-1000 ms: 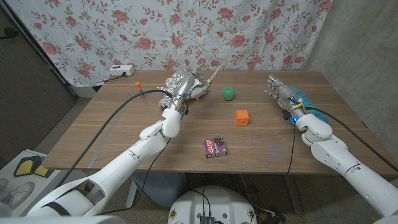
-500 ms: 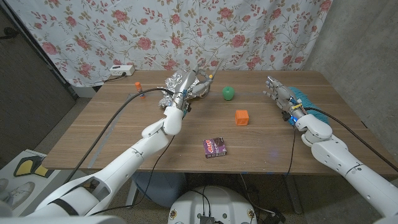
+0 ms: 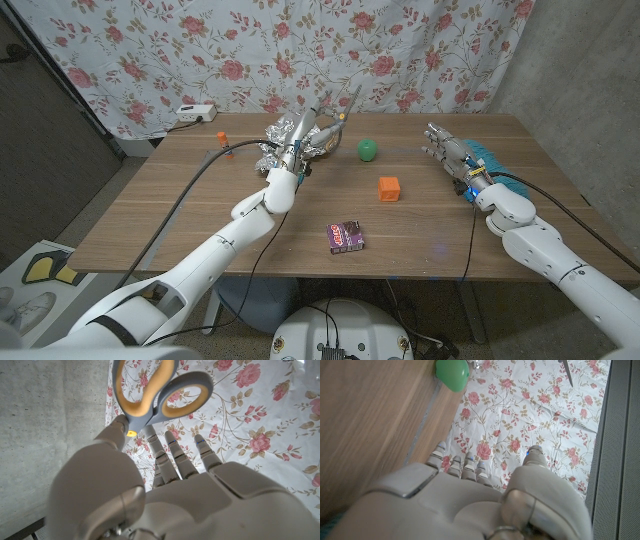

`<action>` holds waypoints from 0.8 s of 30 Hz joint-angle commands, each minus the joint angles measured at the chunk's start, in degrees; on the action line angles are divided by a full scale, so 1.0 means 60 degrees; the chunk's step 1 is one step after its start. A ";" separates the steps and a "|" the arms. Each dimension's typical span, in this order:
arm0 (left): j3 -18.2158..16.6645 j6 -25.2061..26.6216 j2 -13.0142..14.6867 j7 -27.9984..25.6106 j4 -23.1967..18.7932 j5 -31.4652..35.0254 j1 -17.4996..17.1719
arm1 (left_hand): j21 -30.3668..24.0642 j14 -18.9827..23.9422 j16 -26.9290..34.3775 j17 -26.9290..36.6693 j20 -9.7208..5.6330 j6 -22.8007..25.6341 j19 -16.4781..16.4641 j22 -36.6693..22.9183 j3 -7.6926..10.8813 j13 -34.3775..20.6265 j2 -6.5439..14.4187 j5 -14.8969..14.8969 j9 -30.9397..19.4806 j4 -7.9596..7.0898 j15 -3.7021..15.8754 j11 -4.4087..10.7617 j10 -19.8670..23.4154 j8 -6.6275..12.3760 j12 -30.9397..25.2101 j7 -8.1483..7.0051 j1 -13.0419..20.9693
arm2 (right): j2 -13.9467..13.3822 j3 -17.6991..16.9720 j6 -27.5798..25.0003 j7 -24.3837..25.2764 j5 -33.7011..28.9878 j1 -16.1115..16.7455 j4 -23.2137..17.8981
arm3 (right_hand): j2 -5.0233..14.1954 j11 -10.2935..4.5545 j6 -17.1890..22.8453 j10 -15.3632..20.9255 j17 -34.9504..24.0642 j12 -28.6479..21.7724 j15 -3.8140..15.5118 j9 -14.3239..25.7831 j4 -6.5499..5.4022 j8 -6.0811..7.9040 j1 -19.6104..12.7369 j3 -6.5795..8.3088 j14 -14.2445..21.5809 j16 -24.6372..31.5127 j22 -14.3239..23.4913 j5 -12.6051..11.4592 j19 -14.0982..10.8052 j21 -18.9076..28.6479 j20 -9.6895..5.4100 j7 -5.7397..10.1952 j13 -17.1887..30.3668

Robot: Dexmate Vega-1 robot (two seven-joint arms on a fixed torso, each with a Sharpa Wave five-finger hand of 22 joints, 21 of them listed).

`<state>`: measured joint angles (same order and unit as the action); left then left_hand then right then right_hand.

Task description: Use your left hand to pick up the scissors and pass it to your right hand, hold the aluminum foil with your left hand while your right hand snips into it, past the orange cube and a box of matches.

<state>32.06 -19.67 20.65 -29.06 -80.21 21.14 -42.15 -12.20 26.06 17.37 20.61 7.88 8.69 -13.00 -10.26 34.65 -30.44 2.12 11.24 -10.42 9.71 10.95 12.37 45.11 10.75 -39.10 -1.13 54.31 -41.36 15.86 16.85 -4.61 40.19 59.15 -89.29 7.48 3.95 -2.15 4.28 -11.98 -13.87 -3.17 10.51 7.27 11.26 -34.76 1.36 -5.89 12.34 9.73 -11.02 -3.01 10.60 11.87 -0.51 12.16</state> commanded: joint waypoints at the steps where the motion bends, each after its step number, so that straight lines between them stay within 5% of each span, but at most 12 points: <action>1: -0.0159 -0.1325 -0.0501 0.0621 0.1019 -0.1255 0.0272 | 0.0050 -0.0074 0.0038 0.0050 0.0007 0.0073 -0.0001 -0.0051 -0.0008 -0.1166 0.0078 0.0056 -0.0022 0.0038 0.0105 0.0054 0.0068 -0.0012 -0.0034 0.0022 0.0134 | -0.0176 -0.0118 -0.0060 0.0044 -0.0013 0.0191 -0.0265 | -0.0083 0.0037 0.0038 0.0134 -0.0032 -0.0100 0.0089 0.0035 0.0041 0.0019 0.0046 0.0034 -0.0006 0.0080 0.0029 -0.0002 0.0050 0.0036 0.0053 -0.0031 0.0035; 24: -0.0522 -0.2630 -0.1108 0.1897 0.1623 -0.2861 0.0359 | 0.0047 -0.0243 0.0086 0.0221 -0.0021 -0.0011 0.0004 -0.0060 -0.0186 -0.1129 0.0136 0.0041 -0.0022 0.0041 0.0129 0.0058 -0.0033 -0.0049 -0.0026 0.0050 0.0293 | -0.0385 -0.0227 0.0010 -0.0004 -0.0119 0.0481 -0.0726 | -0.0096 -0.0005 0.0030 0.0572 -0.0040 -0.0263 -0.0010 0.0035 0.0035 0.0014 0.0085 0.0082 0.0127 0.0146 0.0029 -0.0004 0.0058 0.0038 0.0054 -0.0077 0.0163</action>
<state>30.04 -32.34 15.62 -20.82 -72.02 8.24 -39.89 -11.86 25.85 17.60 21.68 7.88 8.69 -13.00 -10.56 33.94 -30.44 2.31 11.26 -10.42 9.96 10.74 12.59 44.89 10.75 -39.09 -1.13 54.87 -43.20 14.58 16.62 -4.24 39.91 61.45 -92.62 7.18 3.96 -1.93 6.93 -12.14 -14.86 -3.08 10.51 7.51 11.26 -34.46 1.60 -5.39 12.82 9.73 -11.02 -3.02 10.60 11.87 -0.73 12.97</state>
